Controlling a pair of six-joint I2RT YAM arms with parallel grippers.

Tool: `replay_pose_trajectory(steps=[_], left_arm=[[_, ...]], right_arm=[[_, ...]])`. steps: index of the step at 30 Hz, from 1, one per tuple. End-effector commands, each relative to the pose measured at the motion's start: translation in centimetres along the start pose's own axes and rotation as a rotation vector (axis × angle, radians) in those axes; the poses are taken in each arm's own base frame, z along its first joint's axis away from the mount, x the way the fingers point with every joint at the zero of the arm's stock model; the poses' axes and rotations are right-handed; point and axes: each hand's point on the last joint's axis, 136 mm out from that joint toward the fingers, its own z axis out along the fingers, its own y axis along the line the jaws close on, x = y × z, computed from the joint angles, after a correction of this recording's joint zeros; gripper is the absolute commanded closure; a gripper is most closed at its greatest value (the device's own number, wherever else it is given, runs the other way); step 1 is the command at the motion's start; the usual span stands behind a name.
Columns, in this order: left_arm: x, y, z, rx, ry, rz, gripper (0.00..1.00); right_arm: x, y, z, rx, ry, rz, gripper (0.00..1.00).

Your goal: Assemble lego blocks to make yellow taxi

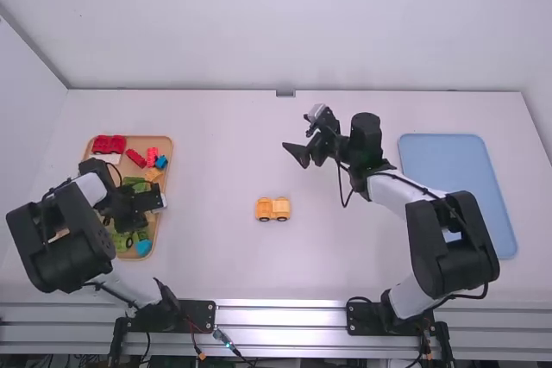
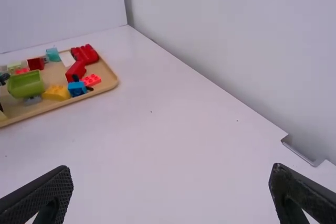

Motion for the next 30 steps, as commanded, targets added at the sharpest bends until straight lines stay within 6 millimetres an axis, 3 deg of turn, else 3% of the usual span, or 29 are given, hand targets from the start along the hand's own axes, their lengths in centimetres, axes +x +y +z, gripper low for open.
replay_pose_trajectory(steps=[1, 4, 10, 18, 23, 27, 30], left_arm=[[-0.3, -0.9, 0.4, 0.029, -0.019, 0.001, 0.74], [-0.5, -0.8, 0.4, 0.03, -0.015, 0.004, 0.74], [-0.5, 1.2, 0.3, -0.046, -0.01, -0.097, 0.72], [-2.1, 2.5, -2.1, -0.021, -0.077, -0.172, 0.72], [-4.5, 3.4, -5.1, 0.012, -0.191, -0.188, 0.7], [-7.9, 4.0, -8.2, 0.047, -0.316, -0.161, 0.78], [-10.0, 4.1, -9.0, 0.055, -0.339, -0.108, 0.8]], right_arm=[[-1.7, -0.1, 0.1, -0.008, -0.031, -0.025, 0.01], [-1.7, -0.1, 0.1, -0.009, -0.031, -0.025, 0.01], [-1.8, -0.1, 0.1, -0.008, -0.032, -0.025, 0.01], [-1.8, -0.2, 0.1, -0.007, -0.034, -0.028, 0.01], [-1.8, -0.2, 0.1, -0.005, -0.034, -0.028, 0.01], [-1.8, -0.1, 0.1, -0.007, -0.034, -0.031, 0.01], [-1.8, -0.2, 0.1, -0.006, -0.033, -0.03, 0.01]])
